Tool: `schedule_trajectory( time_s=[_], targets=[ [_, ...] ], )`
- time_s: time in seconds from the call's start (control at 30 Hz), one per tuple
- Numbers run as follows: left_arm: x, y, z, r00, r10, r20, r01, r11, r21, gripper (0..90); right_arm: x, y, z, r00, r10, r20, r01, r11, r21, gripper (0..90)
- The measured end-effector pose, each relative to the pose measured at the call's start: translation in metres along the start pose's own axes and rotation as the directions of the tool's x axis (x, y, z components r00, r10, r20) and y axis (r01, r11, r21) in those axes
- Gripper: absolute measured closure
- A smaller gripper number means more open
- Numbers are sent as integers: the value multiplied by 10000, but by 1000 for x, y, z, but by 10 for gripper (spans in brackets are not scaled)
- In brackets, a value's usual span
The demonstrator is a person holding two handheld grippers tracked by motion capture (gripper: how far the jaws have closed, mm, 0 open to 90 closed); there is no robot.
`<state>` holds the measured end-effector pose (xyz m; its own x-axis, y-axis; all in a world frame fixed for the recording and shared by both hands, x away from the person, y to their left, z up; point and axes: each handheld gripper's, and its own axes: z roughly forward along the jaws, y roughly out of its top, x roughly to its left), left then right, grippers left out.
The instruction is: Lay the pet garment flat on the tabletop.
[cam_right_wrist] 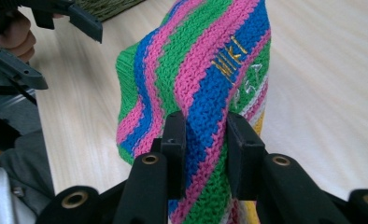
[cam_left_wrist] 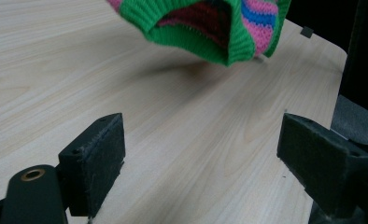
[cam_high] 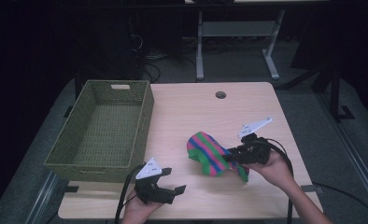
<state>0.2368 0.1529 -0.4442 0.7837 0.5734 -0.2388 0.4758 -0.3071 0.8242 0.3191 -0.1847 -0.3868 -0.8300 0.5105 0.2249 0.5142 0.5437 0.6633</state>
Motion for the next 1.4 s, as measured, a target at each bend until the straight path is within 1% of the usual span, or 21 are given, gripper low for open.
schedule_trajectory(
  time_s=[0.03, 0.07, 0.13, 0.17, 0.2, 0.23, 0.27, 0.3, 0.47, 0.63, 0.7, 0.73, 0.77, 0.87, 0.9, 1.0, 1.07, 1.1, 1.27, 1.3, 1.4],
  targets=[
    [0, 0, 0, 10000, 29, 0, -29, 10000, 11, 148, 0, -1, 3, 9999, 97, -72, -97, 9999, 42, 708],
    [0, 0, -1, 10000, 81, -20, -81, 10000, 46, 148, 0, -4, 11, 9998, 156, -148, -154, 9998, 136, 708],
    [0, 0, -1, 10000, 25, -15, -25, 10000, 41, 148, 0, -5, 14, 9997, 201, -162, -198, 9996, 206, 706],
    [0, 0, -2, 10000, -1, -13, 1, 10000, 20, 148, 1, -7, 22, 9989, 371, -272, -361, 9986, 377, 704],
    [0, 0, -2, 10000, -1, -13, 1, 10000, 20, 148, 1, -7, 22, 9989, 371, -272, -361, 9986, 377, 704],
    [1, 0, -2, 10000, 10, -15, -10, 10000, 3, 148, 1, -9, 29, 9983, 463, -346, -447, 9980, 441, 703],
    [1, 0, -2, 10000, 10, -15, -10, 10000, 3, 148, 1, -9, 29, 9983, 463, -346, -447, 9980, 441, 703],
    [1, 0, -2, 10000, 20, -8, -20, 10000, 14, 148, 2, -10, 35, 9974, 597, -415, -575, 9970, 524, 703],
    [0, 0, -2, 10000, 51, 8, -51, 10000, 17, 148, 4, -10, 45, 9964, 677, -518, -645, 9960, 615, 698],
    [0, 0, -2, 10000, 39, -11, -39, 10000, -5, 148, 8, -13, 57, 9966, 716, -405, -680, 9940, 854, 687],
    [0, 0, -2, 10000, 34, 2, -34, 10000, 29, 148, 9, -15, 61, 9979, 610, -239, -585, 9937, 951, 679],
    [0, 0, -2, 10000, 34, 2, -34, 10000, 29, 148, 9, -15, 61, 9979, 610, -239, -585, 9937, 951, 679],
    [0, 0, -2, 10000, 50, -2, -50, 10000, 32, 148, 9, -16, 65, 9979, 619, -209, -594, 9926, 1061, 669],
    [0, 0, -2, 10000, 35, -1, -35, 10000, 0, 148, 9, -16, 67, 9977, 637, -219, -610, 9922, 1088, 662],
    [0, 0, -2, 10000, 24, 3, -24, 10000, 3, 149, 9, -16, 69, 9980, 607, -174, -582, 9911, 1198, 634],
    [0, 0, -1, 10000, 14, 5, -14, 10000, 35, 148, 9, -17, 71, 9977, 640, -236, -606, 9903, 1249, 616],
    [0, 0, -1, 10000, 39, -3, -39, 10000, 52, 148, 10, -19, 72, 9974, 658, -288, -613, 9888, 1362, 571],
    [0, 0, -1, 10000, 39, -1, -39, 10000, 50, 148, 10, -19, 72, 9974, 658, -288, -613, 9888, 1362, 571],
    [1, 0, -1, 10000, 21, -32, -21, 10000, 12, 148, 14, -16, 72, 9992, 288, -278, -244, 9885, 1493, 474],
    [2, 0, -2, 10000, 35, -46, -35, 10000, 14, 148, 15, -14, 69, 9995, 163, -278, -122, 9900, 1402, 441],
    [2, 0, -3, 10000, 12, -81, -12, 10000, 10, 148, 15, -13, 66, 9995, 123, -302, -83, 9917, 1280, 422]
  ],
)
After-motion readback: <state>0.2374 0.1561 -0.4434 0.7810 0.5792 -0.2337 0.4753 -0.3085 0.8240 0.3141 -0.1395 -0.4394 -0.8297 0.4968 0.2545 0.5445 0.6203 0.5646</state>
